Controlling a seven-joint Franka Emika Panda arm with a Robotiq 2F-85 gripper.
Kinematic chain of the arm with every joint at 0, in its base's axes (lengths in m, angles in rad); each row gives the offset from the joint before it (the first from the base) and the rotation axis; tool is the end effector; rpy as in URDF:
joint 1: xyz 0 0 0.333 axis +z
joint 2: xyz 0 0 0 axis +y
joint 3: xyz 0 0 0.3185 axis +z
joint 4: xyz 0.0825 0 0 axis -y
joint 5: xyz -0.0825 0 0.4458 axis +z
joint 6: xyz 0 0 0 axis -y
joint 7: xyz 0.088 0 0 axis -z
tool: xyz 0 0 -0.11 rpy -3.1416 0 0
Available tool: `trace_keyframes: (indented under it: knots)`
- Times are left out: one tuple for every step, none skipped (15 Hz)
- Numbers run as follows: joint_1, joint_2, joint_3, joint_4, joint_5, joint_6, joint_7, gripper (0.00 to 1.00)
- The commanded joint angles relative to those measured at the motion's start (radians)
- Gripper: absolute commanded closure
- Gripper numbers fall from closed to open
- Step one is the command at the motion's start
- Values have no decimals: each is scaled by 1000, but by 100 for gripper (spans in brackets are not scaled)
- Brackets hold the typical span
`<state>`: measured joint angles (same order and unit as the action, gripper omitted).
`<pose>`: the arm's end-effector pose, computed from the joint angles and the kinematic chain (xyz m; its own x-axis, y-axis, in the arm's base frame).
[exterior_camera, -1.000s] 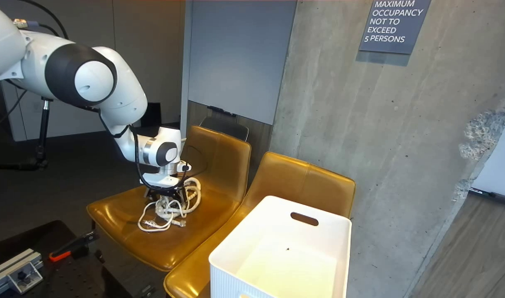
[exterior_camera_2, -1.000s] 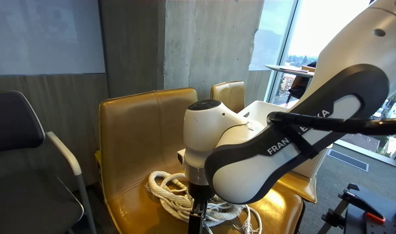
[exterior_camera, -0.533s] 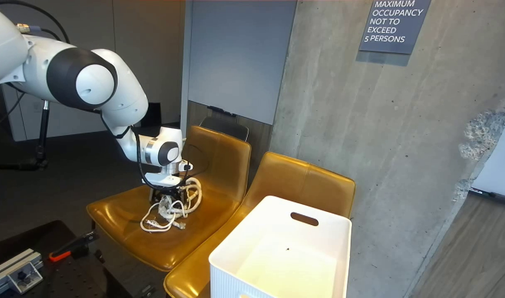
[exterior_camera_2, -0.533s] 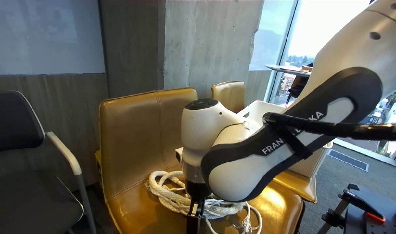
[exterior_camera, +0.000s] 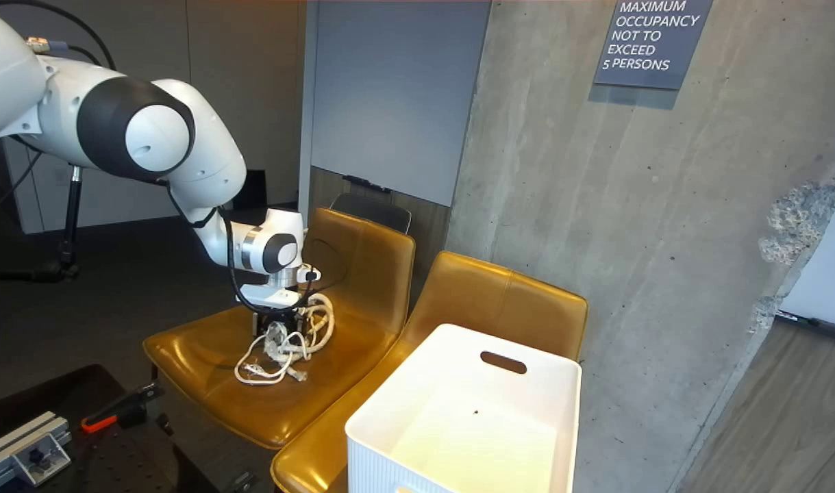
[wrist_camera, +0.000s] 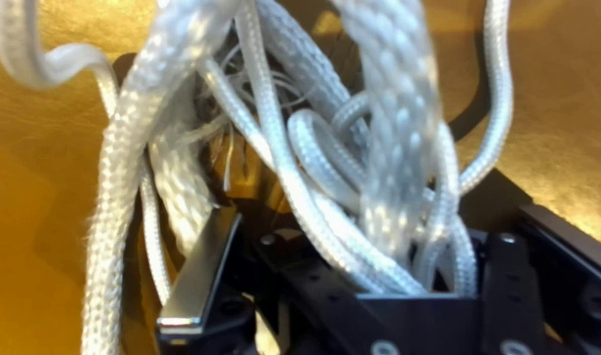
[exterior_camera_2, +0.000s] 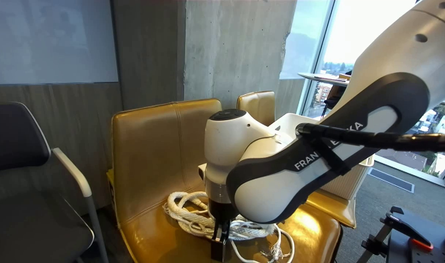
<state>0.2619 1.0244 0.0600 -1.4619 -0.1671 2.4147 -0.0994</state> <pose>0.6966 0.2263 0.0098 0.8647 0.4967 -0.0753 0.5005 -0.8647 0.0436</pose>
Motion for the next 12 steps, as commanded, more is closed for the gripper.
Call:
trace_keyframes:
  knots:
    - [-12, -81, 12, -69, 7, -10, 28, 100]
    - [-23, -126, 18, -109, 12, -9, 23, 100]
    - [-28, -156, 17, -133, 12, -9, 24, 100]
    - [-37, -206, 10, -174, 10, -11, 25, 100]
    - [-44, -249, 5, -204, 9, -16, 28, 100]
    - [-54, -295, 0, -236, 8, -13, 33, 100]
    - [-64, -336, -2, -257, 8, -21, 33, 100]
    - [-71, -378, -10, -272, 2, -29, 36, 100]
    - [-78, -419, -19, -281, -6, -42, 39, 100]
    - [-83, -457, -31, -284, -17, -54, 45, 100]
    - [-90, -496, -40, -284, -26, -74, 45, 100]
    - [-93, -532, -55, -275, -39, -94, 51, 100]
